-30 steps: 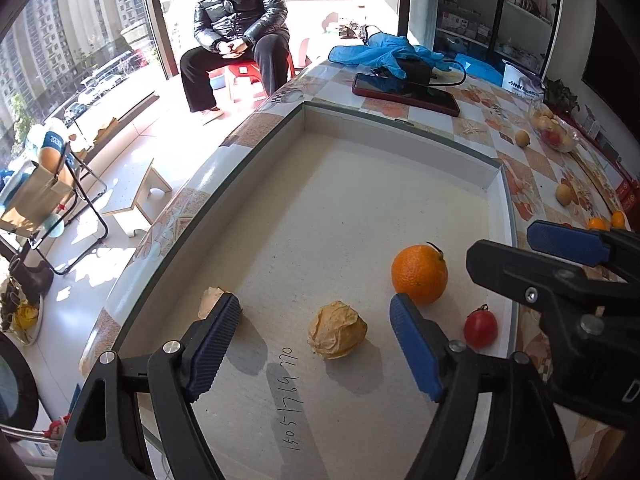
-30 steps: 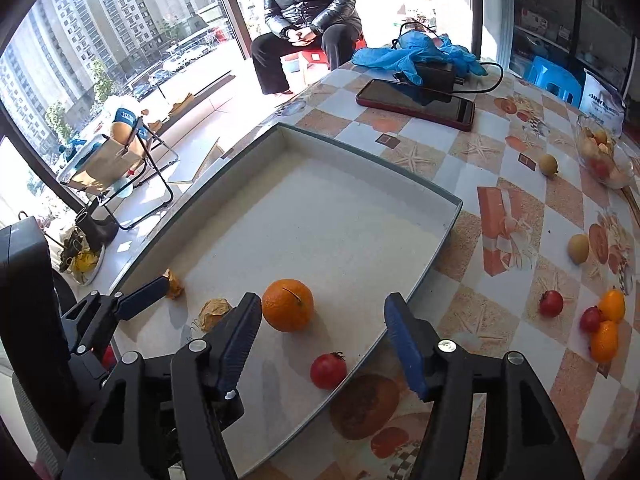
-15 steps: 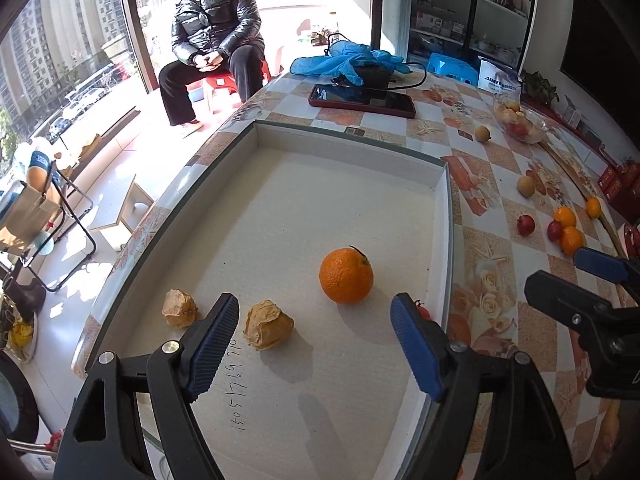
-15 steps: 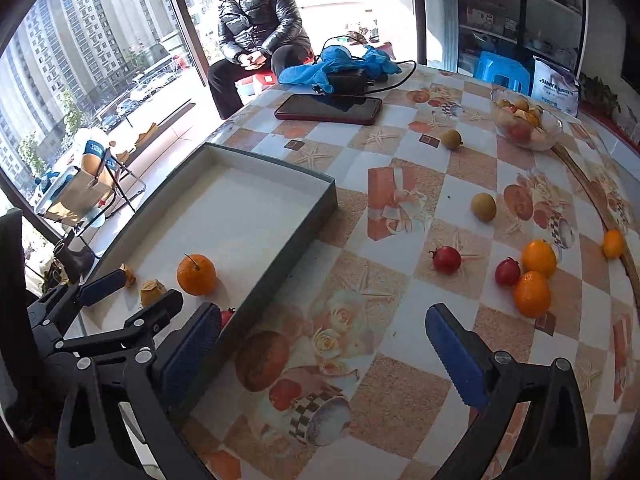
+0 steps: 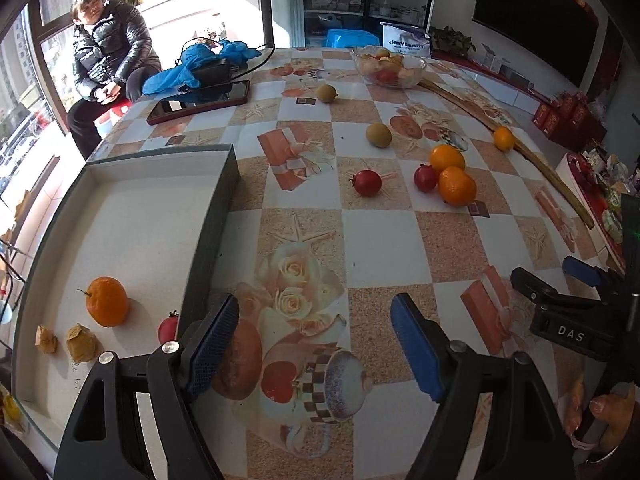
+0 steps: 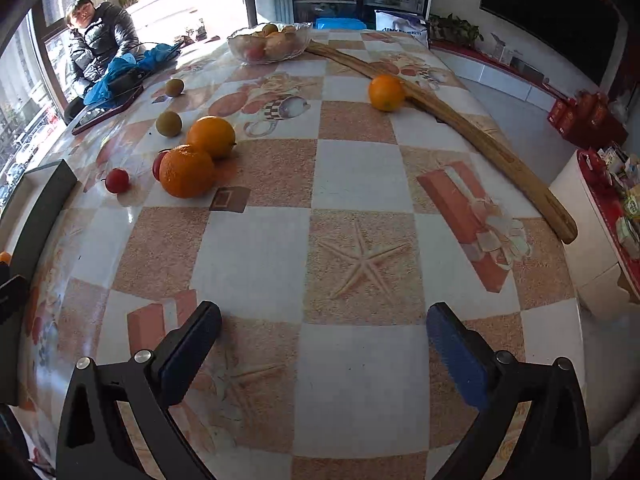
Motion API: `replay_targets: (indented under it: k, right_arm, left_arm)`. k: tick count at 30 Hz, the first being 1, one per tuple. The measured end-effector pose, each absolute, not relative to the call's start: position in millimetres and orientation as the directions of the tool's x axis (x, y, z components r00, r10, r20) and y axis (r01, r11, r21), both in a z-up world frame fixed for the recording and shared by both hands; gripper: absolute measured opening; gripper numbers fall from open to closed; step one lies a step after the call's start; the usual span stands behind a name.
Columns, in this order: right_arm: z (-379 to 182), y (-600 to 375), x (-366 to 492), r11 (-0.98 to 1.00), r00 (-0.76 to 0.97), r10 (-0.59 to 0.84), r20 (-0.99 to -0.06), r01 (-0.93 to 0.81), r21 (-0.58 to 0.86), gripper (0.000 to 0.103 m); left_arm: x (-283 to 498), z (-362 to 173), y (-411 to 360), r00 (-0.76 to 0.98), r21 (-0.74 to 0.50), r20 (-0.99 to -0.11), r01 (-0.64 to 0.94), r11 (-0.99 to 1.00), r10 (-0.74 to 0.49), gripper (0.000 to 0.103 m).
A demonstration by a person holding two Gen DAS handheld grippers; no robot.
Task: Organize fruits
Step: 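Move both open tools back over the table toward the red tomatoes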
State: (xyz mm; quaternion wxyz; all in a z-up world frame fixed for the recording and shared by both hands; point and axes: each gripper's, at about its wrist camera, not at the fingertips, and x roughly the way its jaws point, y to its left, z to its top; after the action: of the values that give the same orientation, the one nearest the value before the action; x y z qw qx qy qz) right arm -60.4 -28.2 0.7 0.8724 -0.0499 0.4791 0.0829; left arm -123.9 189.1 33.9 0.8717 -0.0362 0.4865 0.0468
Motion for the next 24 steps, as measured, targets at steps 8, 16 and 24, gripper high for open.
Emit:
replay_targets:
  k: [8, 16, 24]
  right_arm:
    - [0.5, -31.9, -70.5, 0.983, 0.566, 0.100, -0.819, -0.182, -0.005, 0.103]
    - [0.1, -32.5, -69.0, 0.983, 0.566, 0.110, -0.817, -0.185, 0.004, 0.103]
    - [0.2, -32.1, -68.6, 0.983, 0.566, 0.111, -0.817, -0.185, 0.005, 0.103]
  left_arm:
    - [-72.7, 8.3, 171.8, 0.487, 0.028, -0.867, -0.168, 0.985, 0.108, 0.081]
    - [-28.8, 6.7, 167.3, 0.522, 0.027, -0.843, -0.196, 0.980, 0.127, 0.081]
    - [-23.6, 9.8, 164.3, 0.556, 0.019, -0.822, -0.190, 0.982, 0.124, 0.029]
